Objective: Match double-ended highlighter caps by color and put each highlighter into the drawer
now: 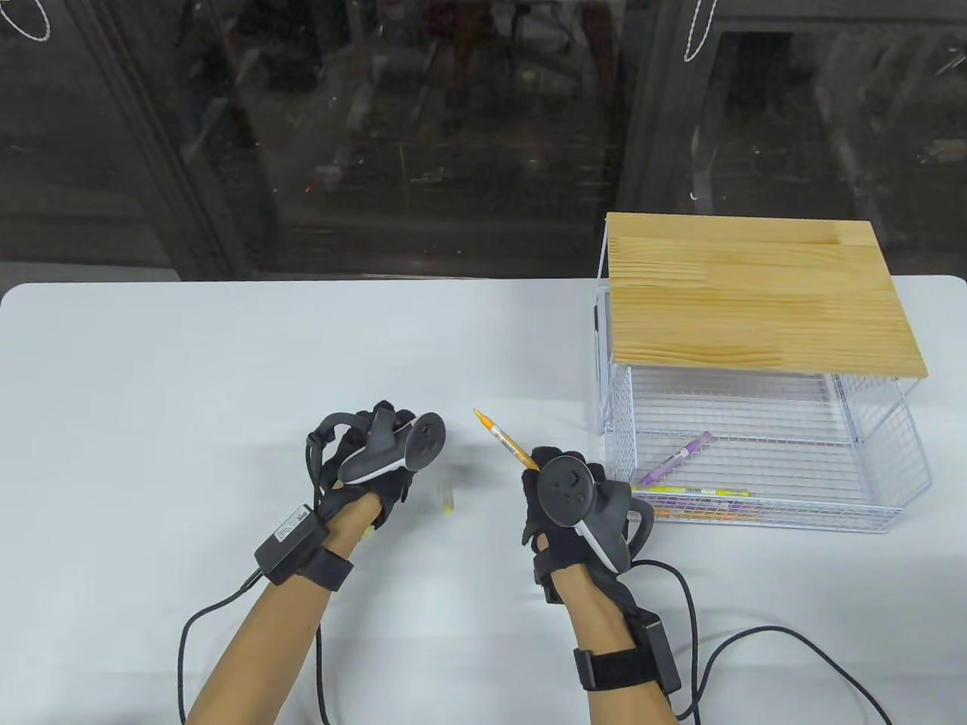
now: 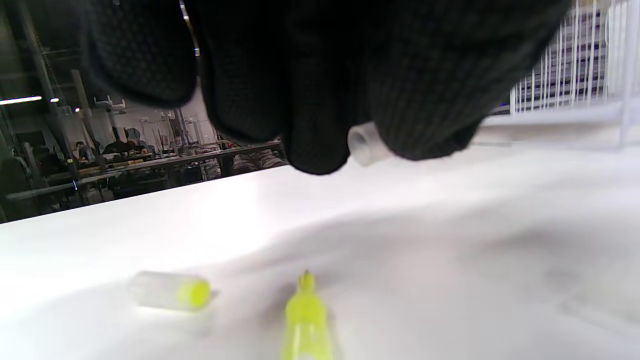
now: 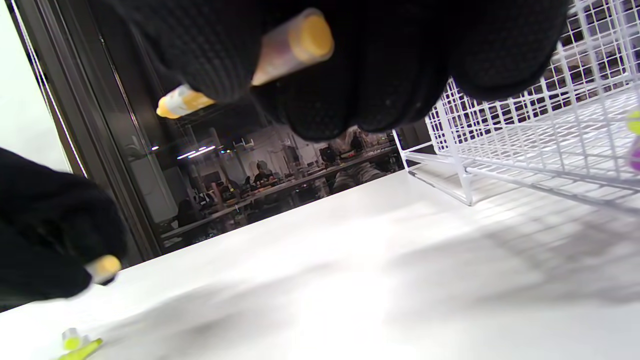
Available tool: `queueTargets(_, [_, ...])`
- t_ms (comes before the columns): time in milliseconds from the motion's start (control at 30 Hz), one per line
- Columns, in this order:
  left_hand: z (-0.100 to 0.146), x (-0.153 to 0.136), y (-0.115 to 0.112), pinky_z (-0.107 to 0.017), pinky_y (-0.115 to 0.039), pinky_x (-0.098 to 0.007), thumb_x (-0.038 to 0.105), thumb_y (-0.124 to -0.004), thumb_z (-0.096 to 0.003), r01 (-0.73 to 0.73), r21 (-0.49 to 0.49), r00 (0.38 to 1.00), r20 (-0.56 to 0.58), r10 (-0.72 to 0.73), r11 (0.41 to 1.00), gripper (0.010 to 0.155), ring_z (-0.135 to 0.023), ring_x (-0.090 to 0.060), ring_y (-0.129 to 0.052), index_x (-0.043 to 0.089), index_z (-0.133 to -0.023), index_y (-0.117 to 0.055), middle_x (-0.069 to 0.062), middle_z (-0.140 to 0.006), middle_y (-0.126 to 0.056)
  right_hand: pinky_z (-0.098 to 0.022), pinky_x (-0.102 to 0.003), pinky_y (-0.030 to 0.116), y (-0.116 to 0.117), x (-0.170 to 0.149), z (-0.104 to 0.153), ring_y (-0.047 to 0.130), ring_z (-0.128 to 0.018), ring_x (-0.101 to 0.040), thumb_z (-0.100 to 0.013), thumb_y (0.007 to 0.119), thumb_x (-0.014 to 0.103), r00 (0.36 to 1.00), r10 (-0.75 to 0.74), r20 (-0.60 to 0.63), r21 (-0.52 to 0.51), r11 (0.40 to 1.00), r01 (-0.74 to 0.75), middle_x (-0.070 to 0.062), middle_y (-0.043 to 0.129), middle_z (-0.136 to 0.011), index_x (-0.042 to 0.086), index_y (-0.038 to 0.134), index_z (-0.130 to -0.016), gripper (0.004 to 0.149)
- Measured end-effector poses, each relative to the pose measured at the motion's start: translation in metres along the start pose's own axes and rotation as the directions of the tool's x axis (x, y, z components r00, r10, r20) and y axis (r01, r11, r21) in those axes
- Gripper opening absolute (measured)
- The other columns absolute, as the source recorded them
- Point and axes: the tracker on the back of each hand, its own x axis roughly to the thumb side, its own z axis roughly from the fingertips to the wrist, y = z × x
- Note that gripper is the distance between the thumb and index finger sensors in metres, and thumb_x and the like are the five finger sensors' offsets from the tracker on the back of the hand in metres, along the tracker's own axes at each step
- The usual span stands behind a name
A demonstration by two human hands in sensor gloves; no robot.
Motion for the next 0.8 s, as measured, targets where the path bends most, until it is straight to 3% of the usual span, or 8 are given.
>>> queueTargets(233, [0.027,-0.015,0.021,-0.051,-0.084,-0.054,0.042,-0.093,-0.0329,-0.060,-0.001,0.998,0.005,0.060,0.998,0.046,-0.069,-0.026,-0.098,0.026,-0.075,-0.086,0.005,-0.075,-0.104,-0.049,-0.056,0.075,0.001,0.000,0.000,0.088,-0.062,-0.036,-0.045,0.080,0.037,1.000,-0.008,0.000,0.021,1.000,0.008,-0.010,0.090,-0.074,0.018,0.083,-0.087,0.046])
queueTargets(400, [0.048,-0.023,0.026,-0.053,-0.082,-0.055,0.037,-0.092,-0.0356,-0.123,0.012,0.992,-0.020,0.123,0.992,0.062,-0.073,-0.027,-0.094,0.040,-0.096,-0.075,0.007,-0.078,-0.100,-0.049,-0.056,0.075,0.003,0.000,0.000,0.088,-0.062,-0.036,-0.045,0.080,0.037,1.000,-0.007,0.005,0.033,0.999,0.007,-0.010,0.090,-0.074,0.018,0.083,-0.087,0.046])
queueTargets(600, [0.071,-0.033,0.019,-0.053,-0.082,-0.056,0.035,-0.090,-0.0369,-0.093,0.060,0.995,-0.041,0.096,0.994,0.049,-0.071,-0.028,-0.095,0.046,-0.085,-0.090,0.006,-0.077,-0.102,-0.049,-0.055,0.075,0.004,0.002,0.001,0.089,-0.063,-0.036,-0.045,0.080,0.037,1.000,-0.002,0.014,0.044,0.999,0.002,-0.010,0.091,-0.075,0.019,0.083,-0.087,0.046])
queueTargets(800, [0.082,-0.050,0.011,-0.050,-0.085,-0.054,0.036,-0.095,-0.0330,-0.204,0.124,0.976,-0.048,0.211,0.971,0.050,-0.066,-0.026,-0.100,0.040,-0.083,-0.090,0.008,-0.074,-0.106,-0.049,-0.055,0.075,0.006,0.003,0.002,0.089,-0.063,-0.035,-0.045,0.080,0.037,1.000,0.003,0.026,0.050,0.999,-0.005,-0.009,0.091,-0.075,0.019,0.083,-0.087,0.046])
